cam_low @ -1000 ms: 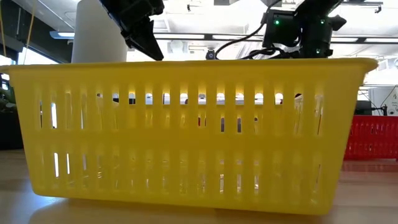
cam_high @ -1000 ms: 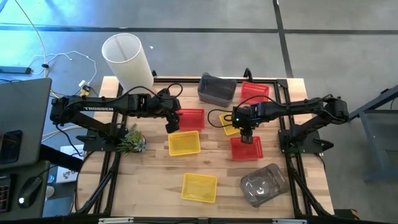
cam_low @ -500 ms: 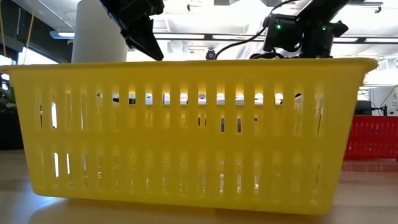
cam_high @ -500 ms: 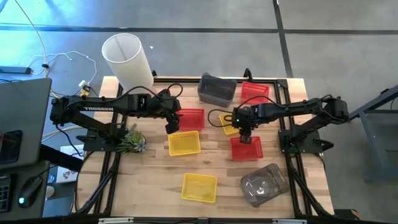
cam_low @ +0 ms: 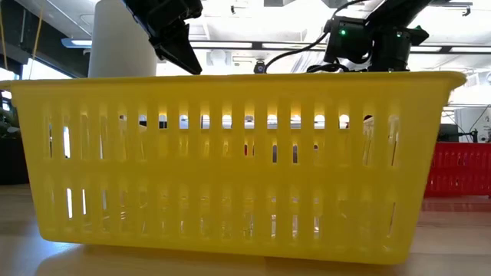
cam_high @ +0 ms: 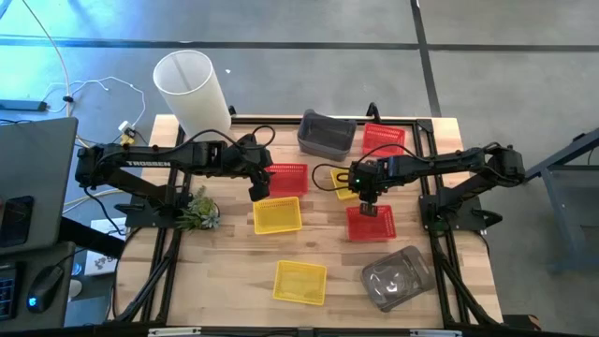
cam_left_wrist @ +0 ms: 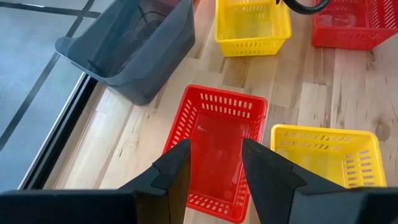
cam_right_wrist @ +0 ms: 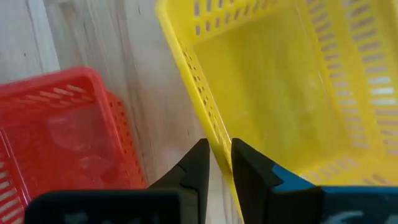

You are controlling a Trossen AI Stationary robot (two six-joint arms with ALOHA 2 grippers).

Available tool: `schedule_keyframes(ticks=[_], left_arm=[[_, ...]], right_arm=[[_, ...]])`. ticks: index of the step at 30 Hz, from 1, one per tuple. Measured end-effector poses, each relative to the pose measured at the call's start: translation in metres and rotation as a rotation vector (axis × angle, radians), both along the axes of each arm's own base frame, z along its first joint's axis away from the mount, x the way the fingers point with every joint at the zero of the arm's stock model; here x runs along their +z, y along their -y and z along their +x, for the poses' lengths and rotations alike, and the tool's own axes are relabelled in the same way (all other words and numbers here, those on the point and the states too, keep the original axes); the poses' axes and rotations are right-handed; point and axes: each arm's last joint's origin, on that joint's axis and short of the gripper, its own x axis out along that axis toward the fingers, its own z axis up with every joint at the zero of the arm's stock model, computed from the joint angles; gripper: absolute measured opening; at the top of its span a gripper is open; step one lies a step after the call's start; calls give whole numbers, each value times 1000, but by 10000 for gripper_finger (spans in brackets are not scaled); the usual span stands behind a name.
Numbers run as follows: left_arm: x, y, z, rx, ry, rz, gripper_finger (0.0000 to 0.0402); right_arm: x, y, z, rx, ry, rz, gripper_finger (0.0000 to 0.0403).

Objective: Stack baskets by color
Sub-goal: Stack the top yellow bin on the middle yellow bin

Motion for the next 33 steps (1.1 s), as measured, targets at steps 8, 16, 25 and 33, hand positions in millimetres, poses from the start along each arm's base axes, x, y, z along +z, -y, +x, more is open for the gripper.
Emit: schedule_keyframes(ticks=[8, 16, 25, 33], left_arm=[[0, 0, 0, -12, -7, 10, 131], [0, 0, 0, -13, -7, 10, 131], [0, 0, 0, -13, -7, 10, 131], [0, 0, 0, -13, -7, 9, 131]], right_arm=[[-2, 0, 2, 0, 5, 1, 31], [-22, 1, 10, 3, -72, 21, 7], [-21, 2, 10, -21, -65, 13, 2], [-12, -5, 17, -12, -35, -8, 0]])
